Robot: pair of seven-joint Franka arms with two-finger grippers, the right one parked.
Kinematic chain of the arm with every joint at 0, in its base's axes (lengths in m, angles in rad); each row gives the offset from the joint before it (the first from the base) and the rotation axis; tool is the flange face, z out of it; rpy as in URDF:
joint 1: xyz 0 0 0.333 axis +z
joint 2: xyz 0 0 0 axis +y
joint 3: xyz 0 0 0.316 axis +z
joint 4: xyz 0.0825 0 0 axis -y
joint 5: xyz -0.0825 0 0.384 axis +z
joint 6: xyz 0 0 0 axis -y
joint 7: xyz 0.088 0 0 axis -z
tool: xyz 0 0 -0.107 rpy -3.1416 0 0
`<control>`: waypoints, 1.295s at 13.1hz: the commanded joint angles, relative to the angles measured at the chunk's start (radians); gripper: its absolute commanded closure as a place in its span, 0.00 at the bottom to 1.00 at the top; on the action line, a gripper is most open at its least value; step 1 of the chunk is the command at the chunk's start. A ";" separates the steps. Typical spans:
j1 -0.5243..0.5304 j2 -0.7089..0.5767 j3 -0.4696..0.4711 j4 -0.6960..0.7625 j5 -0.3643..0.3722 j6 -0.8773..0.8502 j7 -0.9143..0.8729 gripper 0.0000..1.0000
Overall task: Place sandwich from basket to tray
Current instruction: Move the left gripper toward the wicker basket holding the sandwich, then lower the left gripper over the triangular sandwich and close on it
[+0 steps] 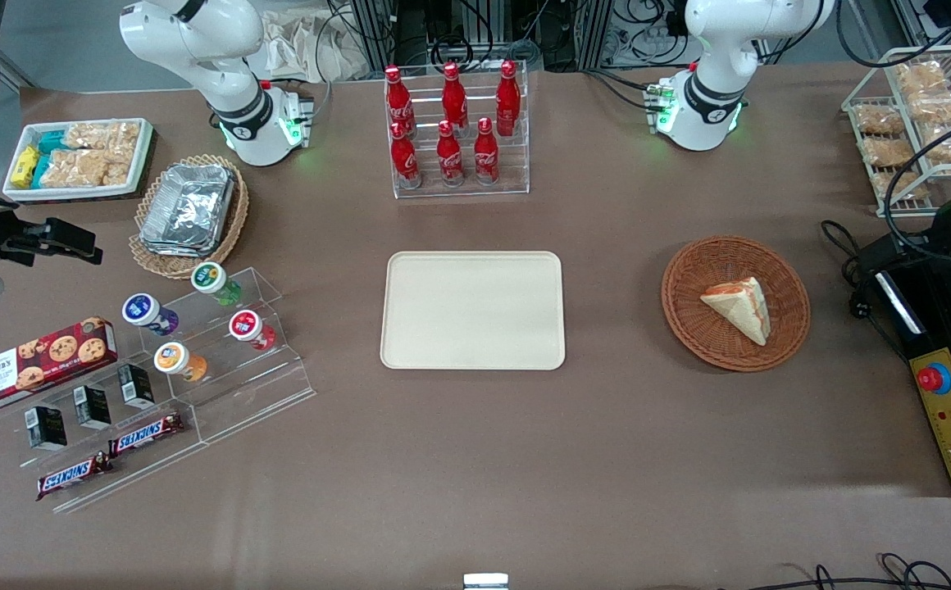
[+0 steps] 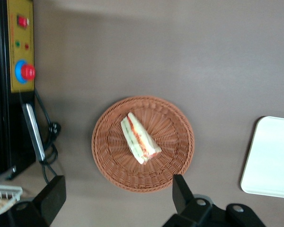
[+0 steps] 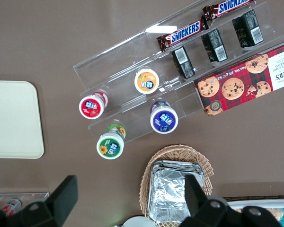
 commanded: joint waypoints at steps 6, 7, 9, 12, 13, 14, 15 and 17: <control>-0.013 -0.196 -0.022 -0.536 0.017 0.363 -0.703 0.00; -0.010 -0.199 -0.027 -0.579 0.015 0.398 -0.735 0.00; -0.013 -0.141 -0.028 -0.591 0.014 0.452 -0.919 0.00; -0.011 -0.116 -0.051 -0.662 0.017 0.552 -0.987 0.00; -0.011 -0.110 -0.051 -0.689 0.017 0.599 -0.992 0.00; -0.011 -0.097 -0.051 -0.703 0.017 0.628 -1.001 0.00; -0.011 -0.084 -0.051 -0.714 0.017 0.648 -1.001 0.00; -0.011 -0.061 -0.051 -0.758 0.017 0.728 -1.001 0.00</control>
